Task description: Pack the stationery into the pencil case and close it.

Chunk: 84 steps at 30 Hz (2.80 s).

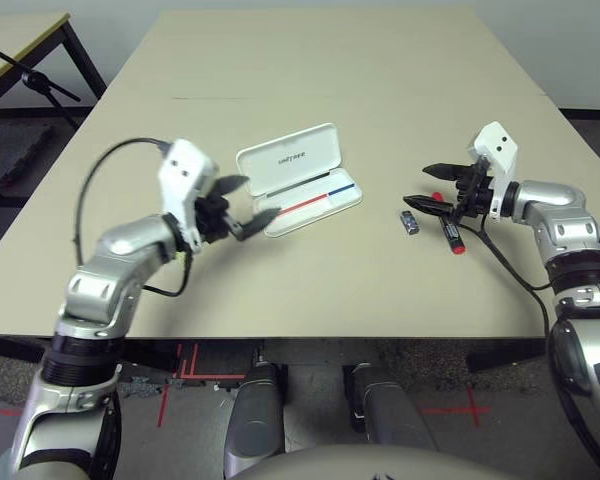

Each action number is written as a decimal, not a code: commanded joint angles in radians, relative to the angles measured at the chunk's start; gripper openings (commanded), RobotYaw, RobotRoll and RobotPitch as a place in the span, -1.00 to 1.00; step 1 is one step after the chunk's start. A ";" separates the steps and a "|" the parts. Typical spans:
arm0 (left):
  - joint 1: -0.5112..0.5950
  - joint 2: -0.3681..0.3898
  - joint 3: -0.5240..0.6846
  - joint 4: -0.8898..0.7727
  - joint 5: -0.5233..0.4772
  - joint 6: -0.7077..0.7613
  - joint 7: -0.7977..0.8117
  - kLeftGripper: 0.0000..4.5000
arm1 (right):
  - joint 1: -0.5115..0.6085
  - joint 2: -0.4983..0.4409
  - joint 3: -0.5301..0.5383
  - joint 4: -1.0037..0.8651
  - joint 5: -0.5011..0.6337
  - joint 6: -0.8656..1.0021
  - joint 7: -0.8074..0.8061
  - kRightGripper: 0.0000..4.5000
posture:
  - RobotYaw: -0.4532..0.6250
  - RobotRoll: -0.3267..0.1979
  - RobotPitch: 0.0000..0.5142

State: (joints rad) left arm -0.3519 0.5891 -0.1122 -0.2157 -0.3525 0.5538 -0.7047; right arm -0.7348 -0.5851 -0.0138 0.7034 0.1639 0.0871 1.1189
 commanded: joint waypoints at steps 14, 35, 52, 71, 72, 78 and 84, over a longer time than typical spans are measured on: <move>-0.066 -0.035 -0.163 0.169 0.152 -0.016 -0.091 0.99 | 0.015 -0.001 -0.021 -0.064 0.038 0.026 -0.036 1.00 | -0.10 0.25 -0.62; -0.127 -0.044 -0.209 0.216 0.218 0.101 -0.137 0.57 | 0.041 0.008 -0.011 -0.094 0.041 0.023 -0.062 1.00 | -0.13 0.25 -0.59; -0.185 0.002 -0.236 0.215 0.251 0.070 -0.230 -0.99 | 0.087 -0.009 -0.009 -0.205 0.092 0.124 -0.011 1.00 | -0.15 0.25 -0.64; -0.088 0.191 -0.200 0.098 0.218 -0.273 -0.512 -0.99 | 0.177 -0.091 0.075 -0.464 0.159 0.356 0.187 1.00 | -0.11 0.25 -0.65; -0.084 0.192 -0.198 0.104 0.220 -0.279 -0.513 -0.99 | 0.182 -0.098 0.080 -0.474 0.160 0.361 0.198 1.00 | -0.11 0.25 -0.65; -0.075 0.193 -0.197 0.132 0.225 -0.299 -0.519 -0.99 | 0.189 -0.126 0.105 -0.500 0.160 0.380 0.236 1.00 | -0.11 0.25 -0.64; -0.062 0.182 -0.204 0.152 0.233 -0.313 -0.519 -0.99 | 0.188 -0.128 0.108 -0.508 0.157 0.384 0.239 1.00 | -0.11 0.25 -0.64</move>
State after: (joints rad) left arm -0.4221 0.7683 -0.3195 -0.0691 -0.1270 0.2566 -1.2181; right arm -0.5577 -0.7011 0.0767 0.2129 0.3183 0.4650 1.3491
